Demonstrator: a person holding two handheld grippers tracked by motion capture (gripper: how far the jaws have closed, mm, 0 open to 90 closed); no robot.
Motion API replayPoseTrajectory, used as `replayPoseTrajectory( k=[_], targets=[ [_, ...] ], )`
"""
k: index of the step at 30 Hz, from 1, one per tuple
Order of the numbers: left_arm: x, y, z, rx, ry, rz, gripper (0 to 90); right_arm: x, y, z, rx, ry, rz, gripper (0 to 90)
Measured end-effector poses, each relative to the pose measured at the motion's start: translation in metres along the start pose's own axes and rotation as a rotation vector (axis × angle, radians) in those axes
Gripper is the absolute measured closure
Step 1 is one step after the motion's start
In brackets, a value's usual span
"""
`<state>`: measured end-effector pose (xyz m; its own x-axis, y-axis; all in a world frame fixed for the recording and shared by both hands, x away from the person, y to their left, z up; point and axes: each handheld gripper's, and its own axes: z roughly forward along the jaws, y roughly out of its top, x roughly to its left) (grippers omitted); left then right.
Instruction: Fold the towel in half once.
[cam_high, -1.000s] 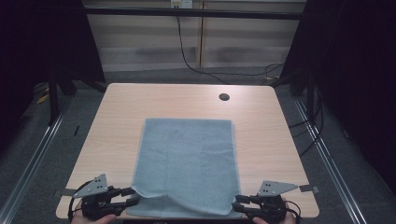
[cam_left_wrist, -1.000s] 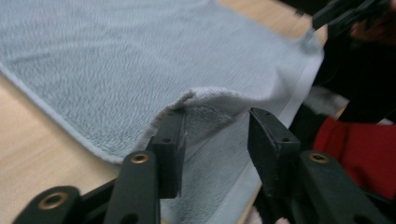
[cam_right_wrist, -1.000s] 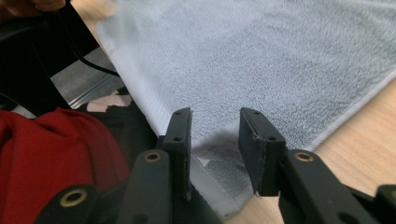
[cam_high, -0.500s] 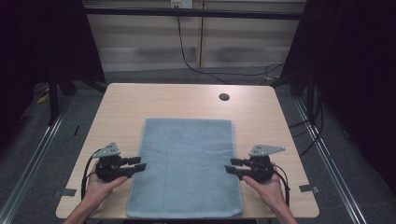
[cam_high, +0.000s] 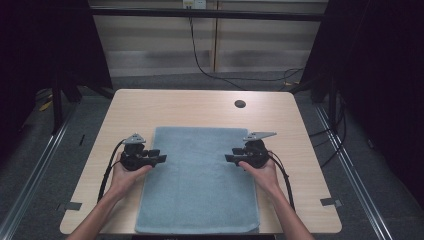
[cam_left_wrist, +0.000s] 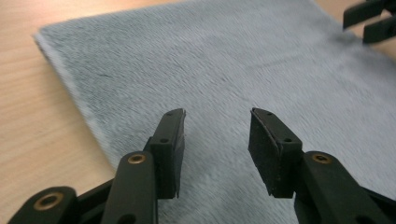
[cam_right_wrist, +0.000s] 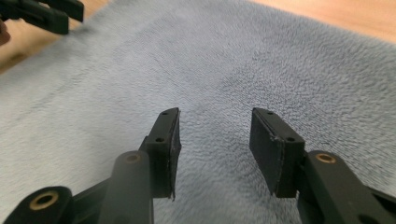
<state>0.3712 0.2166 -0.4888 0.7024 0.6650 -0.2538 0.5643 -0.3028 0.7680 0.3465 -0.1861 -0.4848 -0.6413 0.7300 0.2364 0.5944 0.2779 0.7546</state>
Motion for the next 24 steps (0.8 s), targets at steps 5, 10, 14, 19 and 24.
replayPoseTrajectory(
  k=[5,10,14,19,24],
  targets=[
    [0.013,-0.003,0.009,0.032,0.038,-0.010,55.0,-0.011,-0.001,0.013,-0.004,-0.029,0.040,50.8],
    [0.012,-0.007,0.014,0.044,0.049,0.017,55.5,-0.019,-0.010,0.019,0.008,-0.025,0.065,51.0],
    [0.010,-0.011,0.013,0.033,0.057,0.048,55.4,-0.015,-0.013,0.019,0.000,-0.046,0.039,51.0],
    [0.007,-0.015,0.010,0.034,0.030,0.039,55.5,-0.009,-0.016,0.017,0.014,-0.071,0.003,50.9],
    [-0.003,-0.023,0.004,0.038,0.006,0.056,55.7,-0.004,-0.021,0.009,0.041,-0.058,-0.021,50.9]
  ],
)
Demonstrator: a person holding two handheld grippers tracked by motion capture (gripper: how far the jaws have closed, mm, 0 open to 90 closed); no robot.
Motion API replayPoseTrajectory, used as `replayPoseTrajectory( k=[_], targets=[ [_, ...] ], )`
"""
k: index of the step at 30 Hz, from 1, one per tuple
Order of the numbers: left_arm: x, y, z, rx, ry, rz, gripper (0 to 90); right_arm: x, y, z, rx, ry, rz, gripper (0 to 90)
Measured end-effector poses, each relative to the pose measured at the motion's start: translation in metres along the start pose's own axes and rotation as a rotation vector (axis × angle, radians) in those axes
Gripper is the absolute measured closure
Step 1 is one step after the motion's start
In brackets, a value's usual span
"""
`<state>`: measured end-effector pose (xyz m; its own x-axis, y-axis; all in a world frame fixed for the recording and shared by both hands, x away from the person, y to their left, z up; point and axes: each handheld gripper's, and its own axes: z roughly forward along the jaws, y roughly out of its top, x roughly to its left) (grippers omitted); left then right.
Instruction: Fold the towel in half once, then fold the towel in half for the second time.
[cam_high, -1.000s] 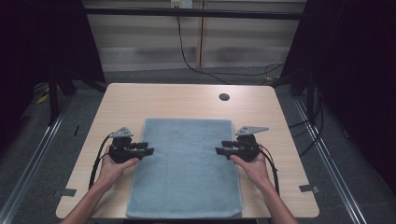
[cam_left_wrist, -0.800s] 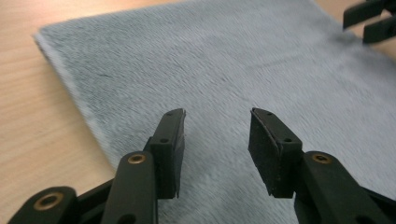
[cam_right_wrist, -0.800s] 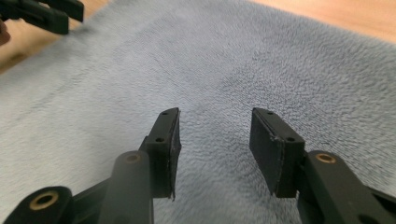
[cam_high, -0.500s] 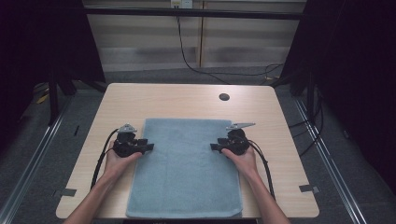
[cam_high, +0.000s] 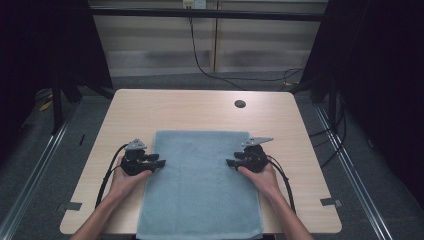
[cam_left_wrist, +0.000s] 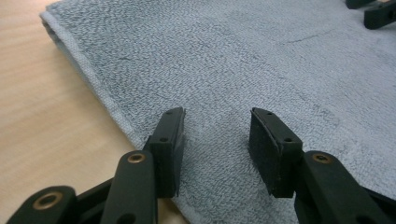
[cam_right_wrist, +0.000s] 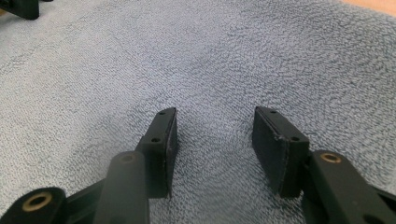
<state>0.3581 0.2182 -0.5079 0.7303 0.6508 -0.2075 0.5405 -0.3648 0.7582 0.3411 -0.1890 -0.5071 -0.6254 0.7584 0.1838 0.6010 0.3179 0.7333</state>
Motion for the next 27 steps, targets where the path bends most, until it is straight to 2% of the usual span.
replayPoseTrajectory(
  k=[3,8,12,16,18,27],
  targets=[
    [-0.007,-0.004,-0.003,0.003,-0.009,0.011,56.1,0.001,-0.005,-0.006,0.002,0.024,0.012,51.0],
    [-0.016,-0.011,-0.009,0.012,-0.029,0.021,56.3,0.008,-0.009,-0.013,0.034,0.017,-0.005,50.9],
    [-0.021,-0.016,-0.015,0.019,-0.052,0.019,57.0,0.012,-0.014,-0.018,0.033,0.025,-0.005,50.9],
    [-0.031,-0.021,-0.018,0.021,-0.033,0.053,59.0,0.017,-0.019,-0.024,0.049,0.032,-0.014,51.0],
    [-0.032,-0.023,-0.020,0.020,-0.051,0.037,59.0,0.019,-0.021,-0.027,0.052,0.038,-0.019,50.9],
    [-0.043,-0.034,-0.032,0.037,-0.092,0.034,58.8,0.030,-0.031,-0.037,0.065,0.054,-0.022,50.9]
  ],
)
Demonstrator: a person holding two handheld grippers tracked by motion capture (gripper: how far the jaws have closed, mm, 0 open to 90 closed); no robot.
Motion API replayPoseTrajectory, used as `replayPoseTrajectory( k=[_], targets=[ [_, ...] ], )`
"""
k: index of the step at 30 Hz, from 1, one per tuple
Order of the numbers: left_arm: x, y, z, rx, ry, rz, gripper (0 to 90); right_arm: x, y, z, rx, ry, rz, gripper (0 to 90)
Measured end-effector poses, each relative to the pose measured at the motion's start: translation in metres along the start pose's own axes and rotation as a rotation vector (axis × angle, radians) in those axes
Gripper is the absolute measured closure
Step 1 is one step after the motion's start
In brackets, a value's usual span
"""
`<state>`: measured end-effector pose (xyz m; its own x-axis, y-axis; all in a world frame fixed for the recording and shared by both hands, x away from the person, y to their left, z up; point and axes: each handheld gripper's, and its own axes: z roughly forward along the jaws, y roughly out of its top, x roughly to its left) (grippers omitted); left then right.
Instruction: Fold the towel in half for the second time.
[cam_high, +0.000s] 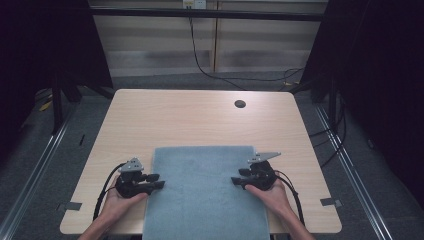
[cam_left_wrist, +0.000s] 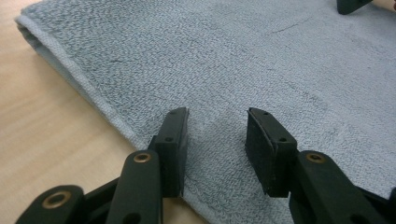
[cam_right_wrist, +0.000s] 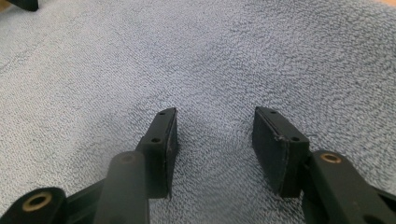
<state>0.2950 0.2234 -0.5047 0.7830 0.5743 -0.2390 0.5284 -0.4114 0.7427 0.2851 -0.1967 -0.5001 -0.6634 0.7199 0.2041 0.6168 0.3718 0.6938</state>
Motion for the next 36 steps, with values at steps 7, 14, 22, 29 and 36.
replayPoseTrajectory(
  k=[7,14,22,29,36],
  targets=[
    [-0.020,-0.004,-0.004,0.035,0.017,0.017,55.8,0.021,-0.012,-0.011,0.028,-0.020,-0.044,50.0],
    [-0.035,-0.007,-0.010,0.060,-0.006,0.010,53.3,0.030,-0.027,-0.024,0.032,0.014,-0.016,50.2],
    [-0.021,0.028,-0.023,-0.031,0.002,0.049,49.7,0.015,-0.013,-0.047,-0.072,0.020,0.042,47.9],
    [0.022,0.066,-0.006,-0.100,0.048,0.014,52.1,-0.033,0.020,-0.060,-0.128,-0.053,0.049,49.8],
    [0.051,0.064,0.011,-0.079,0.068,-0.032,53.9,-0.074,0.016,-0.030,-0.128,-0.073,0.116,49.4]
  ],
)
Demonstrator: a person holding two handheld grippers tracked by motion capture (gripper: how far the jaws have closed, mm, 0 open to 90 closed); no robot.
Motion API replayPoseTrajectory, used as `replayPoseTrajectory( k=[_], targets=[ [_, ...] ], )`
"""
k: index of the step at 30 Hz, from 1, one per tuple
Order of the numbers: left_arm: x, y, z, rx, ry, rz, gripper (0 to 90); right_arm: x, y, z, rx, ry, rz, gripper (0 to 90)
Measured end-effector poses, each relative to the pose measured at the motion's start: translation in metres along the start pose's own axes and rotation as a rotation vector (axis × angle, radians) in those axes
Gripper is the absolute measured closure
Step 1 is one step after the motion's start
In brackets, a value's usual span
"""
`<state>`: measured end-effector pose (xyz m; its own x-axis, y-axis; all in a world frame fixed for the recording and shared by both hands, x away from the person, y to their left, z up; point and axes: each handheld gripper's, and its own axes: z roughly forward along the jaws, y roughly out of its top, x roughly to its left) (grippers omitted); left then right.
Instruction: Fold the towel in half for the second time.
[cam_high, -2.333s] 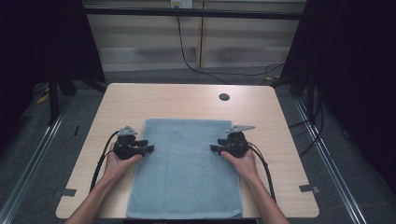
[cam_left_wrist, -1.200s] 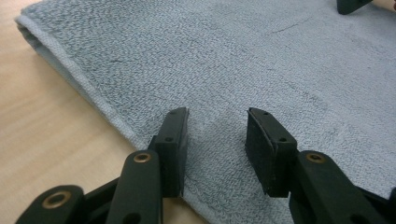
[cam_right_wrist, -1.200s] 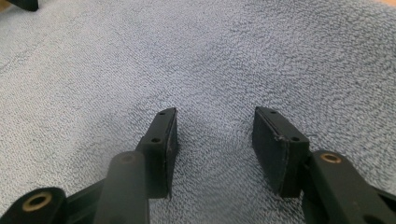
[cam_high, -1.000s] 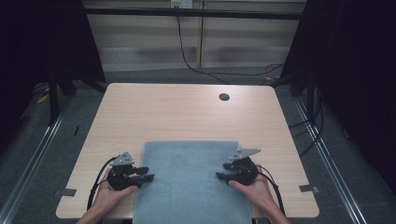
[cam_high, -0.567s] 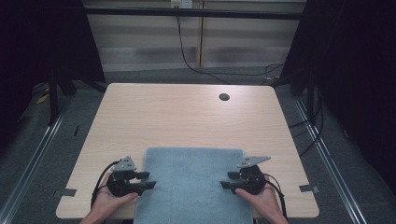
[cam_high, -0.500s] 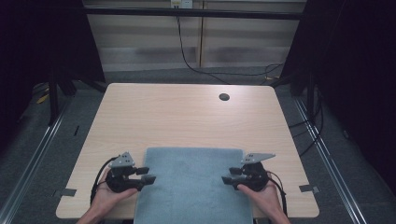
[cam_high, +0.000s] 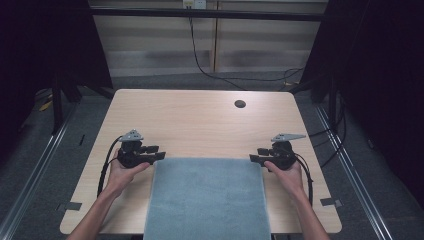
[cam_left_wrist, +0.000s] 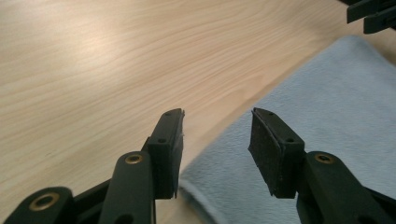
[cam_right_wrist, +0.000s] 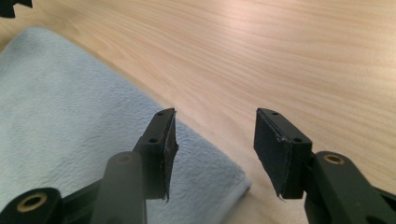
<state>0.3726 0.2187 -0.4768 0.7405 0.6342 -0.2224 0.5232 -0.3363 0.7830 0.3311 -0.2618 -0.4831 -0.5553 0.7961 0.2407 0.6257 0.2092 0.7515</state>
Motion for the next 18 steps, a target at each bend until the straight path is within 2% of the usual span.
replayPoseTrajectory(
  k=[1,3,4,5,7,8,9,12,14,16,18],
  targets=[
    [0.002,-0.002,0.004,0.001,-0.005,-0.013,53.7,-0.002,-0.001,0.003,0.013,0.000,-0.007,49.4],
    [0.005,-0.005,0.010,0.027,0.008,-0.003,53.1,-0.002,-0.003,0.007,0.035,0.001,-0.017,49.5],
    [0.006,-0.006,0.011,0.029,0.004,-0.012,52.6,-0.002,-0.003,0.009,0.041,0.013,-0.018,50.4],
    [0.007,-0.008,0.011,0.019,-0.010,-0.023,52.7,-0.001,-0.004,0.010,0.054,0.003,-0.024,50.8],
    [0.008,-0.010,0.010,0.016,0.017,-0.028,53.2,-0.003,-0.006,0.012,0.059,0.003,-0.024,51.6],
    [0.009,-0.011,0.010,0.013,0.008,-0.039,53.1,-0.003,-0.007,0.013,0.057,-0.010,-0.017,52.7],
    [0.009,-0.012,0.010,0.016,0.005,-0.036,53.1,-0.003,-0.008,0.013,0.059,-0.016,-0.019,54.4],
    [0.010,-0.012,0.012,0.014,0.006,-0.041,52.1,-0.002,-0.013,0.015,0.097,0.004,-0.024,54.7],
    [0.012,-0.013,0.012,0.020,0.005,-0.032,49.5,-0.002,-0.016,0.014,0.094,0.007,-0.032,56.0],
    [0.012,-0.014,0.015,0.033,0.007,-0.027,44.7,-0.001,-0.017,0.013,0.098,0.009,-0.038,58.7],
    [0.014,-0.016,0.016,0.033,-0.016,-0.025,43.7,0.000,-0.018,0.012,0.101,0.018,-0.030,66.5]
  ],
)
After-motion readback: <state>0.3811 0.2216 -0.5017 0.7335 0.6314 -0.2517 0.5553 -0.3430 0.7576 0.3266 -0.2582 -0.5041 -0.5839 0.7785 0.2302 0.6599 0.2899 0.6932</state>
